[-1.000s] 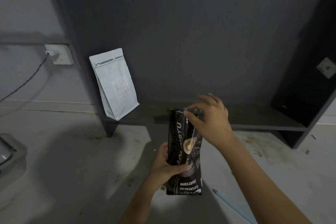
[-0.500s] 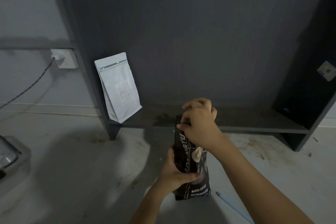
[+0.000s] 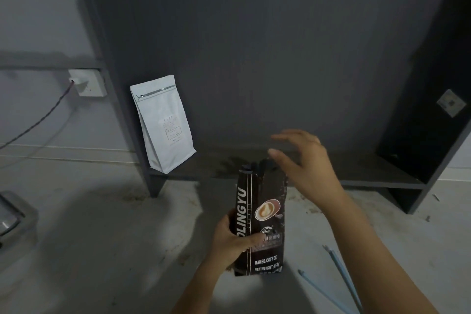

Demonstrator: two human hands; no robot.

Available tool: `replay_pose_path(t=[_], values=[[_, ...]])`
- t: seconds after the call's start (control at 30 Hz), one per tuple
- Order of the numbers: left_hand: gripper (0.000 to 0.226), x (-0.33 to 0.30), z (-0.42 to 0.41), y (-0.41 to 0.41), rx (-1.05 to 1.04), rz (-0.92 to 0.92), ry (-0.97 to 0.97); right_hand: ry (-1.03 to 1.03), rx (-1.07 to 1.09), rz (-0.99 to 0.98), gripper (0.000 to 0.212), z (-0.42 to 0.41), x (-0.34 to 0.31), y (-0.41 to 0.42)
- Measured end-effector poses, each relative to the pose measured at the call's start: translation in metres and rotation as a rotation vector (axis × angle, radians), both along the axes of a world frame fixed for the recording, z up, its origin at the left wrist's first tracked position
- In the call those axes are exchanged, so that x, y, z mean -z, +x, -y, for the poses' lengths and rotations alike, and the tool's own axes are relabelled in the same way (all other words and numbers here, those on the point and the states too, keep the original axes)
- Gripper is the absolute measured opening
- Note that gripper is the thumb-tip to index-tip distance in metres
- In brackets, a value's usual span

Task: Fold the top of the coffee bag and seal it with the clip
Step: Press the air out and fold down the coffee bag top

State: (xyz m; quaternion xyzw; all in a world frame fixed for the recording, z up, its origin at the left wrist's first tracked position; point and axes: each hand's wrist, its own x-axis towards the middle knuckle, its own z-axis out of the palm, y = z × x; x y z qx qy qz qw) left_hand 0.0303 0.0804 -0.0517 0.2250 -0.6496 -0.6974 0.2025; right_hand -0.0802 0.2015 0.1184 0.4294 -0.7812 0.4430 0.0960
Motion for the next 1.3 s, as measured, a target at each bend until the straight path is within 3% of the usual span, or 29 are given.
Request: replay_pose_path(t=[0.13,0.2,0.27,0.33,0.5,0.7,0.83,1.03,1.17,1.3], values=[[0.081,-0.008,0.008,0.000,0.033,0.022,0.052,-0.203,-0.133,0.582,0.052,-0.019,0.044,-0.012],[0.075,-0.012,0.012,-0.002,0.091,0.054,0.038,-0.127,-0.214,0.780,0.067,-0.021,0.078,-0.013],[0.067,-0.014,0.013,-0.003,0.133,0.060,0.024,-0.023,-0.288,0.852,0.079,-0.020,0.111,-0.011],[0.062,-0.015,0.012,-0.003,0.103,0.050,0.011,0.051,-0.255,0.840,0.072,-0.015,0.135,-0.007],[0.028,-0.021,0.007,-0.003,-0.069,-0.020,-0.039,-0.066,-0.154,0.694,0.024,-0.004,0.131,-0.003],[0.019,-0.034,0.015,-0.001,-0.087,-0.118,-0.107,-0.218,-0.233,0.671,0.027,-0.003,0.108,0.004],[0.017,-0.023,0.017,0.001,-0.049,-0.015,-0.162,-0.135,-0.188,0.670,0.030,-0.004,0.124,0.008],[0.021,-0.023,0.017,0.002,-0.078,-0.001,-0.215,-0.101,-0.186,0.610,0.038,-0.003,0.122,0.010],[0.019,-0.025,0.014,0.001,-0.057,-0.007,-0.228,-0.107,-0.169,0.620,0.029,-0.005,0.122,0.008],[0.019,-0.044,0.014,-0.001,-0.018,-0.096,-0.291,-0.246,-0.213,0.683,0.026,-0.004,0.110,0.006]])
